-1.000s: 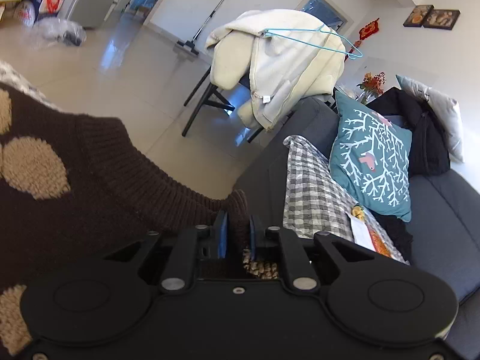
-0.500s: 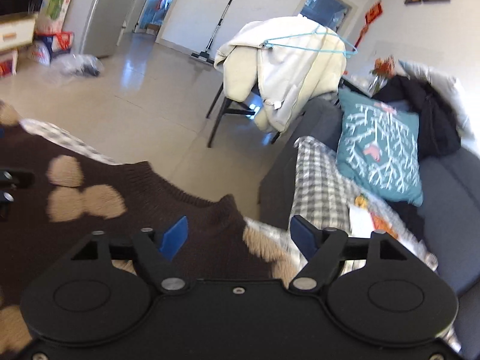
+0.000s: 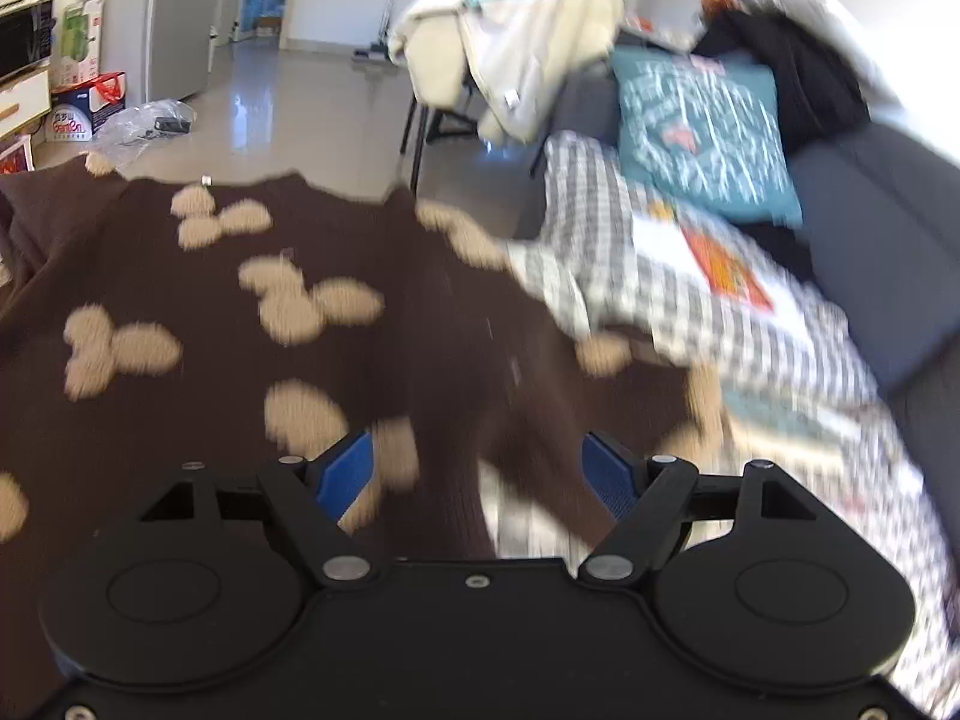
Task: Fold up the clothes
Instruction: 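Close both grippers on the sweater hem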
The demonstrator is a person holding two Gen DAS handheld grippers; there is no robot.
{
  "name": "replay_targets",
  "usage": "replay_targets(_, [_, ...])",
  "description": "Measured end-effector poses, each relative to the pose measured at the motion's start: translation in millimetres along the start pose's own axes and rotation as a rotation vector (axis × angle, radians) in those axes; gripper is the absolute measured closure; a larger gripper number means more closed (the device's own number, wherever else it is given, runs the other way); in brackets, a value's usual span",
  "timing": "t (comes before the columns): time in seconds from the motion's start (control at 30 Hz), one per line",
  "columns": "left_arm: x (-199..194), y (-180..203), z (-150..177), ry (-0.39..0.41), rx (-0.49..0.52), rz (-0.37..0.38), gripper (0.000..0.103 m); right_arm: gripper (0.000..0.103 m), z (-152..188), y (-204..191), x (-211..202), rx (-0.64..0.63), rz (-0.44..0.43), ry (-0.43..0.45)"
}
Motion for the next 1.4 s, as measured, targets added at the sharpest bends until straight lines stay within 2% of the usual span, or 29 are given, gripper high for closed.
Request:
replay_targets(0.1, [-11,-2,22,-0.029,-0.032,0.006,0.031,0.025,25,10,-7,0.029,-0.017,-0.051])
replay_targets(0.2, [-21,-5,47,-0.065,-0.094,0.059,0.031,0.025,47,15,-14,0.045,-0.030,-0.087])
replay_targets(0.43, [-29,-16,81,-0.115,-0.204,0.155,0.032,0.025,88,23,-29,0.065,-0.067,-0.159])
replay_targets(0.57, [-42,-19,95,-0.115,-0.220,0.213,0.037,0.025,102,30,-36,0.102,-0.113,-0.196])
replay_targets(0.63, [-47,-20,102,-0.137,-0.232,0.261,0.040,0.026,110,34,-40,0.121,-0.165,-0.228])
replay_targets(0.73, [-52,-22,111,-0.161,-0.273,0.344,0.049,0.033,119,36,-43,0.145,-0.233,-0.272])
replay_targets(0.8, [-52,-27,117,-0.186,-0.334,0.399,0.055,0.037,125,40,-43,0.189,-0.284,-0.300])
replay_targets(0.93, [-51,-31,122,-0.188,-0.383,0.443,0.061,0.044,131,42,-49,0.216,-0.302,-0.300])
replay_targets(1.0, [-50,-31,124,-0.189,-0.396,0.463,0.067,0.057,132,40,-52,0.212,-0.295,-0.291])
replay_targets(1.03, [-50,-31,124,-0.191,-0.398,0.468,0.072,0.069,131,39,-55,0.197,-0.287,-0.277])
replay_targets(1.07, [-48,-29,127,-0.203,-0.409,0.473,0.084,0.084,131,38,-57,0.187,-0.290,-0.266])
replay_targets(1.1, [-46,-30,128,-0.209,-0.420,0.471,0.093,0.088,130,38,-60,0.185,-0.298,-0.258])
replay_targets(1.17, [-45,-28,130,-0.199,-0.436,0.458,0.095,0.091,128,43,-64,0.176,-0.295,-0.243])
replay_targets(1.27, [-53,-21,128,-0.169,-0.383,0.430,0.096,0.092,125,51,-70,0.161,-0.288,-0.221])
replay_targets(1.4, [-64,-14,124,-0.148,-0.333,0.430,0.096,0.093,122,62,-79,0.164,-0.287,-0.200])
Point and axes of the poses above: each gripper's, at about its wrist camera, not at the fingertips, and x roughly the way its jaws point, y to its right, z to its underside, the point moved 4 cm from there along x, roughly the way its jaws point, and after that the axes turned 8 degrees about z, right-handed, at the moved point
